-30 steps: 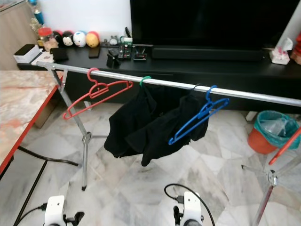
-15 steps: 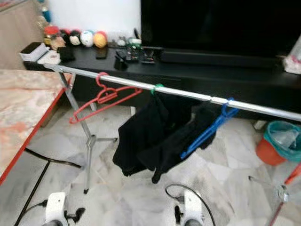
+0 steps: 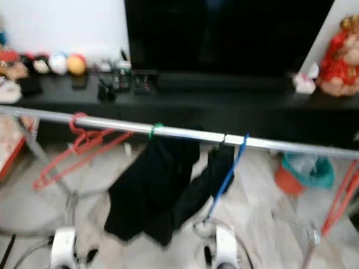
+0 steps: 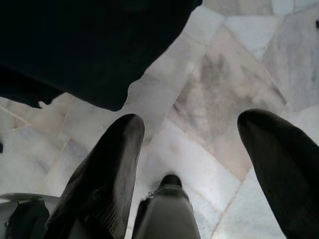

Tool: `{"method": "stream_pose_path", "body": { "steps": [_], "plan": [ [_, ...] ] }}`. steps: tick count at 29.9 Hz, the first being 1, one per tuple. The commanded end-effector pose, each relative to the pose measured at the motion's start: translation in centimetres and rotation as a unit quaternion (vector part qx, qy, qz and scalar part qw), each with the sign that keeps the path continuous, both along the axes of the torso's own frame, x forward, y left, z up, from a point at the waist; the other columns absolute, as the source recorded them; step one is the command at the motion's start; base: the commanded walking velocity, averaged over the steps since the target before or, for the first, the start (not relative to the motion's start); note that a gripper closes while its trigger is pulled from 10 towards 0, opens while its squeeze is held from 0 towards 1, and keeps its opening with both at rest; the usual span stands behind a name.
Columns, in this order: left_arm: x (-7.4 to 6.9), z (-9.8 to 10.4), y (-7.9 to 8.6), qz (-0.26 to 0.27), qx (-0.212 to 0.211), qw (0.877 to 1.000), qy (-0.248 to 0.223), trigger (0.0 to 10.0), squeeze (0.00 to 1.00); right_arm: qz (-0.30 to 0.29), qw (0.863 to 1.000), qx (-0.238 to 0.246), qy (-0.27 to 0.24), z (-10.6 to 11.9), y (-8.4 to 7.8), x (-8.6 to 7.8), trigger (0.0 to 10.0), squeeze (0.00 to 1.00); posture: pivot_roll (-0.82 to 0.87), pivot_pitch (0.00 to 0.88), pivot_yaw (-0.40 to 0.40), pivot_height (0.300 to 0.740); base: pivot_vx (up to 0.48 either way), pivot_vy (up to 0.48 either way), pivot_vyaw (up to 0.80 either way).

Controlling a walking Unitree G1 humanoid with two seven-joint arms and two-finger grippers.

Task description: Hang hanger

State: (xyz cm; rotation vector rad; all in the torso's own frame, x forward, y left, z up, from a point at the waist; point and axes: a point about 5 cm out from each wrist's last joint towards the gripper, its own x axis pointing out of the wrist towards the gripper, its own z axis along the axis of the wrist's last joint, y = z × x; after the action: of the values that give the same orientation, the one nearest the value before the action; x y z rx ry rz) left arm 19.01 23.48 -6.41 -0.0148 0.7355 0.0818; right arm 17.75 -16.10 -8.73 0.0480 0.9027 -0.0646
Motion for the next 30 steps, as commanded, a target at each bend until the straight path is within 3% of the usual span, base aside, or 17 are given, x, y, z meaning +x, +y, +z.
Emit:
{"method": "stream_pose_path", "body": {
  "steps": [1,4,10,14,15,17,18,21,24,27,30],
  "plan": [
    [0.8,0.6,-0.5,-0.024,-0.002,0.999,-0.032,10.0,0.00,-0.006,1.000,-0.010,0.003,0.0,-0.9,0.0,10.0,0.00,-0.01,0.000,-0.001,0.740,0.000,0.000,0.00],
    [0.9,1.2,-0.1,-0.048,0.006,0.997,-0.063,10.0,0.00,-0.004,1.000,-0.010,0.003,0.1,-0.9,0.1,10.0,0.00,0.00,0.000,-0.002,0.740,0.000,0.000,0.00],
    [-0.6,3.7,1.4,-0.099,0.040,0.983,-0.146,10.0,0.00,-0.001,1.000,-0.011,0.002,0.1,-1.0,0.2,10.0,0.00,0.02,0.000,-0.017,0.740,0.000,0.000,0.00],
    [-1.5,7.1,1.7,-0.137,0.047,0.970,-0.197,10.0,0.00,0.002,1.000,-0.014,0.005,0.1,-1.3,0.2,10.0,0.00,0.03,0.000,-0.024,0.740,0.000,0.000,0.00],
    [-1.8,9.0,1.2,-0.186,0.041,0.960,-0.206,10.0,0.00,0.005,1.000,-0.015,0.008,0.1,-1.4,0.1,10.0,0.00,0.04,0.000,-0.027,0.740,0.000,0.000,0.00],
    [-1.9,9.5,1.0,-0.202,0.038,0.957,-0.207,10.0,0.00,0.006,1.000,-0.016,0.009,0.1,-1.4,0.1,10.0,0.00,0.04,0.000,-0.027,0.740,0.000,0.000,0.00],
    [-1.7,11.2,0.5,-0.245,0.021,0.946,-0.212,10.0,0.00,0.006,1.000,-0.016,0.009,0.1,-1.5,0.1,10.0,0.00,0.04,0.000,-0.030,0.740,0.000,0.000,0.00],
    [-0.3,13.2,0.0,-0.274,0.009,0.933,-0.232,10.0,0.00,0.008,1.000,-0.016,0.009,0.1,-1.5,0.1,10.0,0.00,0.05,0.000,-0.030,0.740,0.000,0.000,0.00],
    [2.8,15.5,-1.3,-0.299,0.020,0.915,-0.271,10.0,0.00,0.006,1.000,-0.014,0.007,0.1,-1.4,0.1,10.0,0.00,0.03,0.000,-0.023,0.740,0.000,0.000,0.00],
    [5.6,17.5,-3.1,-0.313,0.002,0.902,-0.297,10.0,0.00,0.007,1.000,-0.027,0.010,0.1,-1.4,0.2,10.0,0.00,0.02,0.000,-0.016,0.740,0.000,0.000,0.00],
    [7.2,17.9,-3.7,-0.310,-0.008,0.901,-0.304,10.0,0.00,-0.009,1.000,-0.025,0.005,0.2,-1.3,0.3,10.0,0.00,0.00,0.000,-0.004,0.740,0.000,0.000,0.00]
  ]
}}
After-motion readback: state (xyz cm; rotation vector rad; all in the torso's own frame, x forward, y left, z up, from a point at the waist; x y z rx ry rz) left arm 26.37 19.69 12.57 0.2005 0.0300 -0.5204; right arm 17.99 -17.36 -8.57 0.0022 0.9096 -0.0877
